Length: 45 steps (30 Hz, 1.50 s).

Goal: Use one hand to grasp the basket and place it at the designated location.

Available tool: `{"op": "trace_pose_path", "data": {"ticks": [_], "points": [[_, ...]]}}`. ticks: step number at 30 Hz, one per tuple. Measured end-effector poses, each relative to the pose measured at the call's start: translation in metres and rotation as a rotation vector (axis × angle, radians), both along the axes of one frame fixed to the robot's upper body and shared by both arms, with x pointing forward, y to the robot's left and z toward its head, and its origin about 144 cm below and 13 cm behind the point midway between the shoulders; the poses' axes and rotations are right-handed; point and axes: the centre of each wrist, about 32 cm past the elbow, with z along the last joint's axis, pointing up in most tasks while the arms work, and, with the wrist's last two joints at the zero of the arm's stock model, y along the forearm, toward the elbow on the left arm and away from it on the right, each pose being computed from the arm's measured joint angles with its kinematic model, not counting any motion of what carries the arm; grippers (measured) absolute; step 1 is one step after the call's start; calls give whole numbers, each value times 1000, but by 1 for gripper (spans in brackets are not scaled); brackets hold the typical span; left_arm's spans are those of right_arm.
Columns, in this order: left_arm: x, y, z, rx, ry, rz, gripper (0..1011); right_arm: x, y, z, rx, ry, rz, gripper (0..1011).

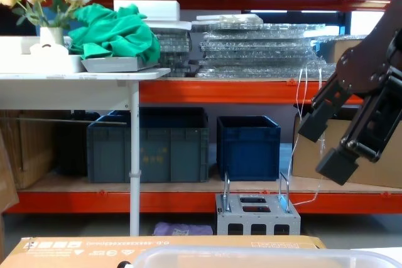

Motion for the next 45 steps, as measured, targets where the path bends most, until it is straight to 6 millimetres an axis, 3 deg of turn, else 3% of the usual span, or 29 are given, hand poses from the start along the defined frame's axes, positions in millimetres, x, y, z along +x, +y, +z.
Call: {"op": "trace_pose_path", "data": {"ticks": [9, 45], "points": [[0, 0, 0, 0, 0, 0, 0, 0, 6, -5, -8, 8, 4, 1001], [0, 0, 0, 0, 0, 0, 0, 8, 61, -73, -194, 27, -2, 1001]]}}
